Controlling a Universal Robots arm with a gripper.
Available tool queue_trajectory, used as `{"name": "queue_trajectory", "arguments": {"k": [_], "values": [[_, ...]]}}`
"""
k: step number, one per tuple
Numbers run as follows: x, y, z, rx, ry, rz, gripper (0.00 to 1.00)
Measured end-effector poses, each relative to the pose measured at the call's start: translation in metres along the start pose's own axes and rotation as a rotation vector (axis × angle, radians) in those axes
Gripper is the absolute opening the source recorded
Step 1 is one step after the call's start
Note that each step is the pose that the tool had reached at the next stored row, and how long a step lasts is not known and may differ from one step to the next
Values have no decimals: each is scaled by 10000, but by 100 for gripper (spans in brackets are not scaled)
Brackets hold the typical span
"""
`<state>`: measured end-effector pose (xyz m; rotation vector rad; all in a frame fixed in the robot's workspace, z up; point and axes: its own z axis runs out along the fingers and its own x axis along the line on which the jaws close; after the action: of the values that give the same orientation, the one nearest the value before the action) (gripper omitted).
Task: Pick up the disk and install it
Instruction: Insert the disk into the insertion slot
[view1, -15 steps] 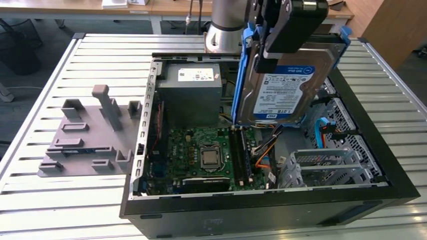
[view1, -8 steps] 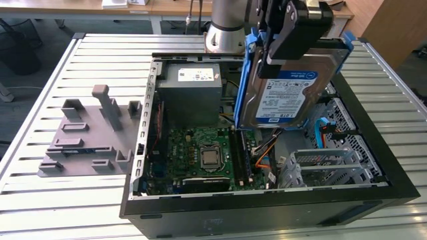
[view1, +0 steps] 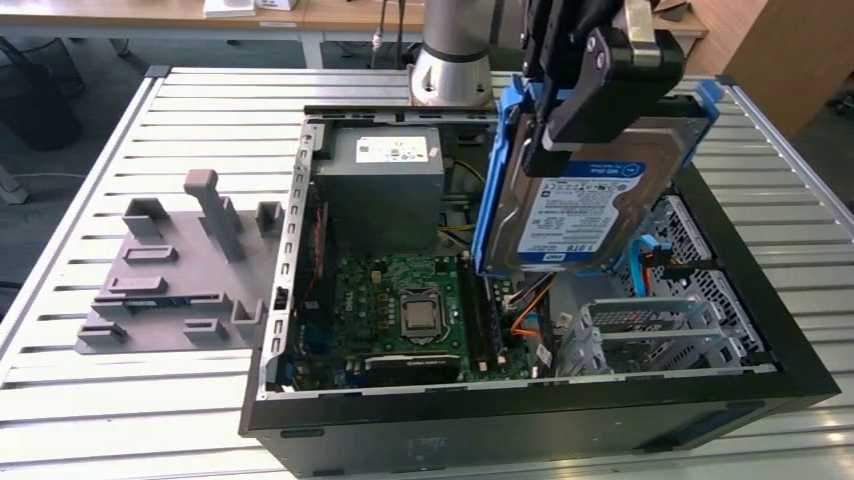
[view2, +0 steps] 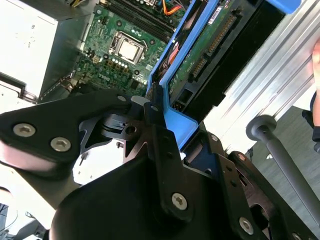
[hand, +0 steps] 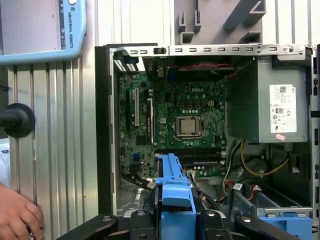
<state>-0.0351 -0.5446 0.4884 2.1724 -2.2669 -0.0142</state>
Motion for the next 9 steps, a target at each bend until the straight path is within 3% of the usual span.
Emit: {"name": "queue_trajectory", "arguments": {"k": [9], "values": [[67,-101,41,2,34,1,36]]}}
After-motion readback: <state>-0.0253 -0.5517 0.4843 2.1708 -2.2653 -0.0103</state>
